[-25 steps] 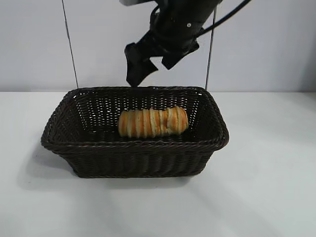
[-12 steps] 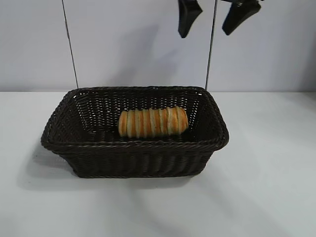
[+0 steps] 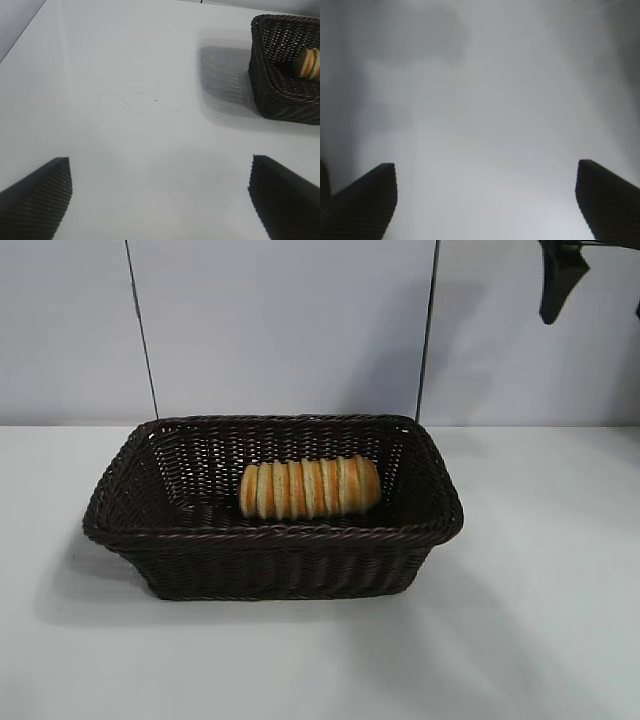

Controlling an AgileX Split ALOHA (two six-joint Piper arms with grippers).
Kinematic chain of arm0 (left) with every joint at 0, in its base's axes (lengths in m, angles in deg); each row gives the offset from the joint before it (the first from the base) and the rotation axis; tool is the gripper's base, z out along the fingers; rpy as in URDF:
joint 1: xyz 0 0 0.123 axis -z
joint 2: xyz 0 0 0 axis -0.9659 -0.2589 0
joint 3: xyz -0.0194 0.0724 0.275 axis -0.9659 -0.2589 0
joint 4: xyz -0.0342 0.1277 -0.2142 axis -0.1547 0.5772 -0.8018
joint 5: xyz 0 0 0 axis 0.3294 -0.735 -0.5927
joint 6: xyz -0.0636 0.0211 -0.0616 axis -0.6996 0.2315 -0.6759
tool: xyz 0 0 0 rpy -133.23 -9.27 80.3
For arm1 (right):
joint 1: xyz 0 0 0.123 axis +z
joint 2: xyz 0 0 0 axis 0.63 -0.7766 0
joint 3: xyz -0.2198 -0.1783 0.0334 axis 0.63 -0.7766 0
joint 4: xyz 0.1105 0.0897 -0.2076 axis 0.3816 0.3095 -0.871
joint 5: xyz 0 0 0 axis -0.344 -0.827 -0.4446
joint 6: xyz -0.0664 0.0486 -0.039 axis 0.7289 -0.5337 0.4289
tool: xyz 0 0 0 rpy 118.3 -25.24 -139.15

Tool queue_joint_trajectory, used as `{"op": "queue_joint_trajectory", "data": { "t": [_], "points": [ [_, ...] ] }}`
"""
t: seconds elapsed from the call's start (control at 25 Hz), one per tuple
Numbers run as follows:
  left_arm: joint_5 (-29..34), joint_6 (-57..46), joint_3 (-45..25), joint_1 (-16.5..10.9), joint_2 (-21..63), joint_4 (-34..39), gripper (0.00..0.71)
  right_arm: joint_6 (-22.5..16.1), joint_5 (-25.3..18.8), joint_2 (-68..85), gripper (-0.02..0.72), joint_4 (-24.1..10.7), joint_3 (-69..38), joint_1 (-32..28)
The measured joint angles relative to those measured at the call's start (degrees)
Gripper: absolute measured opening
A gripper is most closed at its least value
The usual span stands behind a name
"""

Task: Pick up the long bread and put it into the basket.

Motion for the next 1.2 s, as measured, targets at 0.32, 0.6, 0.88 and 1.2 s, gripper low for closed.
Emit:
{"op": "queue_joint_trajectory", "data": {
  "t": [0.32,0.6,0.88,1.2],
  "points": [
    [0.0,0.0,0.0,0.0,0.0,0.0,0.695,0.0,-3.77,12.31,0.695,0.05,0.0,-0.61],
    [0.0,0.0,0.0,0.0,0.0,0.0,0.695,-0.44,-4.48,25.41,0.695,0.27,-3.89,-0.61],
    [0.0,0.0,0.0,0.0,0.0,0.0,0.695,-0.86,-4.84,41.02,0.695,-0.03,-16.85,-0.61],
    [0.0,0.0,0.0,0.0,0.0,0.0,0.695,-4.86,-4.98,60.47,0.695,-8.48,-28.07,-0.61]
  ]
}}
